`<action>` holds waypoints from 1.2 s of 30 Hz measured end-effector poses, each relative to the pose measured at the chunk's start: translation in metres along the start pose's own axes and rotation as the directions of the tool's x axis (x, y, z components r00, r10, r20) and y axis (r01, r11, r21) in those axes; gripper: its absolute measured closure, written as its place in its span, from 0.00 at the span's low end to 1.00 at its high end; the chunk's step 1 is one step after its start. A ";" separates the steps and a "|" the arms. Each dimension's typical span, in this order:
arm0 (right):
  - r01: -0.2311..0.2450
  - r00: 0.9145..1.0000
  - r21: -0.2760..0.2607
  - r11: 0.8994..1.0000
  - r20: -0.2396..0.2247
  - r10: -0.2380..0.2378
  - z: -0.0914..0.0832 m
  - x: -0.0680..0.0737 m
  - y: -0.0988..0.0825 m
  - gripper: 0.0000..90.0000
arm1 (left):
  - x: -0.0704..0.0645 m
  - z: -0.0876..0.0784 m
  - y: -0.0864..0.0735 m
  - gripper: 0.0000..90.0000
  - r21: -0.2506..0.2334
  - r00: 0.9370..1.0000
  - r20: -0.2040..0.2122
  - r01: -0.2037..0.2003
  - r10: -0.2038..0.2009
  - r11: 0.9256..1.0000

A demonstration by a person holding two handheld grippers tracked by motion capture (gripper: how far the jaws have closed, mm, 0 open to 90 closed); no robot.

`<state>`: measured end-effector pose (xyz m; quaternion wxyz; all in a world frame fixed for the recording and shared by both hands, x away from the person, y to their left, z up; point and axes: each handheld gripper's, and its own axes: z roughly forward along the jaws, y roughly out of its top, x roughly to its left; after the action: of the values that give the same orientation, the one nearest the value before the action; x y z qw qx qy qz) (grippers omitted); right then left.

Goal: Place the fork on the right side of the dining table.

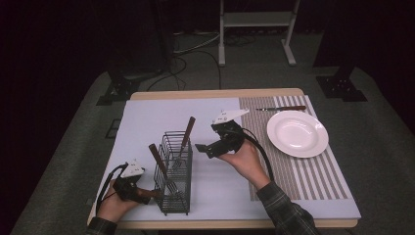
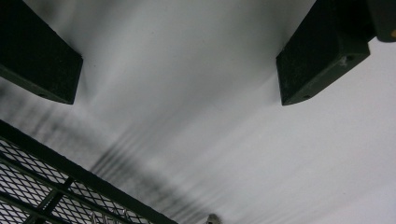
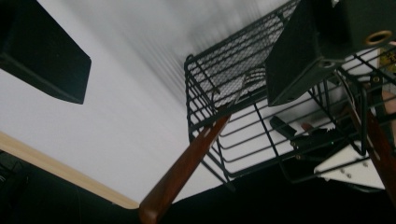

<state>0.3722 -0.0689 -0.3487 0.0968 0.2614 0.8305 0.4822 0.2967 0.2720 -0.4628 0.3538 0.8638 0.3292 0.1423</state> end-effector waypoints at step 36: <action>-0.041 0.993 -0.096 0.995 -0.119 0.030 0.023 -0.007 0.037 0.75 | 0.000 0.000 0.000 0.00 -0.005 1.000 0.001 0.003 -0.003 1.000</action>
<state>0.3998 -0.0405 -0.3292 0.0522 0.2424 0.8053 0.5386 0.2968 0.2719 -0.4631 0.3563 0.8625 0.3300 0.1423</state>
